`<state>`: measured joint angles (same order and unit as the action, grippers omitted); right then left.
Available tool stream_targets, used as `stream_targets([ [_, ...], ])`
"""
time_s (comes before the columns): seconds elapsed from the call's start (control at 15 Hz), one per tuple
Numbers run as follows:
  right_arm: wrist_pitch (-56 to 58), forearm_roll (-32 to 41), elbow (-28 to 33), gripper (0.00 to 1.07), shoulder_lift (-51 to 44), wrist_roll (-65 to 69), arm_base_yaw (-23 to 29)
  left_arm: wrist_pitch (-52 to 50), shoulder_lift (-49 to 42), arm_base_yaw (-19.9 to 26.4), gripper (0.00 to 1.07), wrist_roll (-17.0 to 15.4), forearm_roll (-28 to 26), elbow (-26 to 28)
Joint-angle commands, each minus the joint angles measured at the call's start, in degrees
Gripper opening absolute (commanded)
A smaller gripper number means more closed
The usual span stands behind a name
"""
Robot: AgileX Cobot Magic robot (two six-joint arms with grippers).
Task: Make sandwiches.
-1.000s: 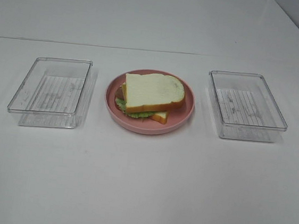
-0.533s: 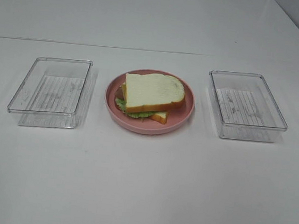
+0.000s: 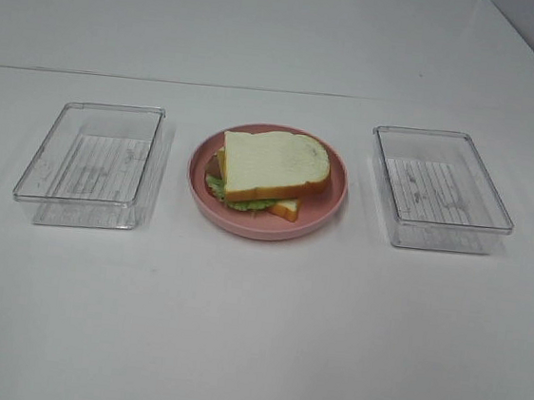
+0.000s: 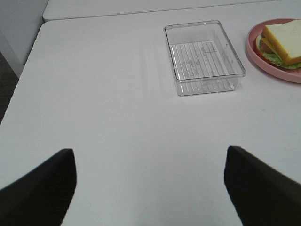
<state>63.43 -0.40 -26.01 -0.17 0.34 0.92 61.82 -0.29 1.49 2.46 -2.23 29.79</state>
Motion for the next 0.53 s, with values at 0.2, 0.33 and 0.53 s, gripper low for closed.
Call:
stream_targets([
  [0.2, -0.5, -0.1, 0.2, 0.80, -1.9, -0.3, -0.4, -0.3, -0.1, 0.0, 0.79, -0.2, -0.3, -0.1],
  [0.33, -0.5, -0.1, 0.2, 0.80, -1.9, -0.3, -0.4, -0.3, -0.1, 0.0, 0.79, -0.2, -0.3, -0.1],
  [0.53, -0.5, -0.1, 0.2, 0.80, -1.9, -0.3, -0.4, -0.3, -0.1, 0.0, 0.79, -0.2, -0.3, -0.1],
])
